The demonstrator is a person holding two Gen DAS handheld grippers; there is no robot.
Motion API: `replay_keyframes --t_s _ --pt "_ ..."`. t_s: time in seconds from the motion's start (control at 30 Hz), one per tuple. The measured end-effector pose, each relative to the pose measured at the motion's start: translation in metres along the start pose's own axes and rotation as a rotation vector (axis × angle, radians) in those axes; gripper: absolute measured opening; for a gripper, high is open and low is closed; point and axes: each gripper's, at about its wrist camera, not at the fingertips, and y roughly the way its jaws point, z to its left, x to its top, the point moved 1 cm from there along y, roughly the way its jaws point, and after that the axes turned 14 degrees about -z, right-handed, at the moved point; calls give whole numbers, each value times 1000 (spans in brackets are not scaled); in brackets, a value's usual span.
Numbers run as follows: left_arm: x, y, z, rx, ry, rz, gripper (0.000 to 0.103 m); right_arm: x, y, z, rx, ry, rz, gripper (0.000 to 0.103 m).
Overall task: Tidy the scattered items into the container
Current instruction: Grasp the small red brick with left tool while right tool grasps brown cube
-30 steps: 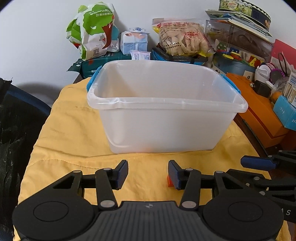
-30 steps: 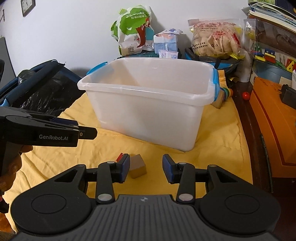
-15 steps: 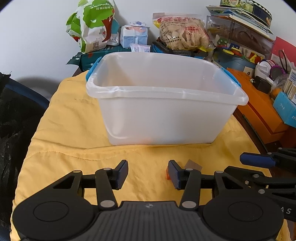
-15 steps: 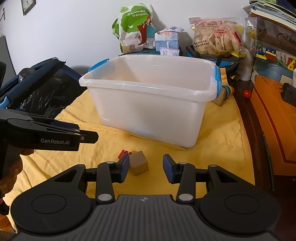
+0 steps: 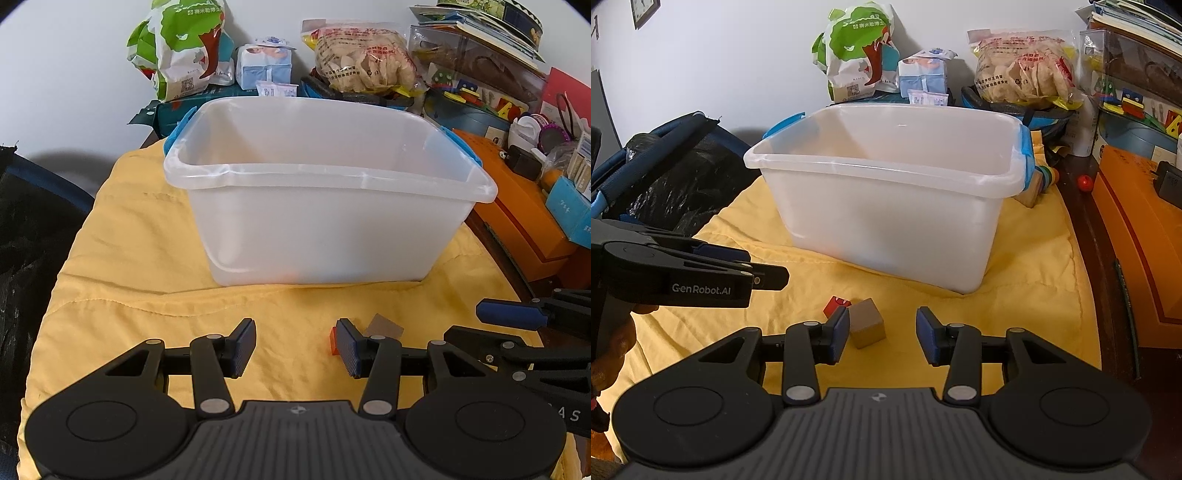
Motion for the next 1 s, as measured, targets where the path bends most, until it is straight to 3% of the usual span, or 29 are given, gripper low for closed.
replay_keyframes --t_s 0.7,0.87,1.0 --pt "1 20 2 -1 3 25 52 2 15 -7 -11 4 17 45" --pt "-1 22 7 11 3 35 52 -3 16 -5 -33 -108 11 45" --pt "-8 25 10 3 3 56 52 -8 23 15 65 -213 33 42"
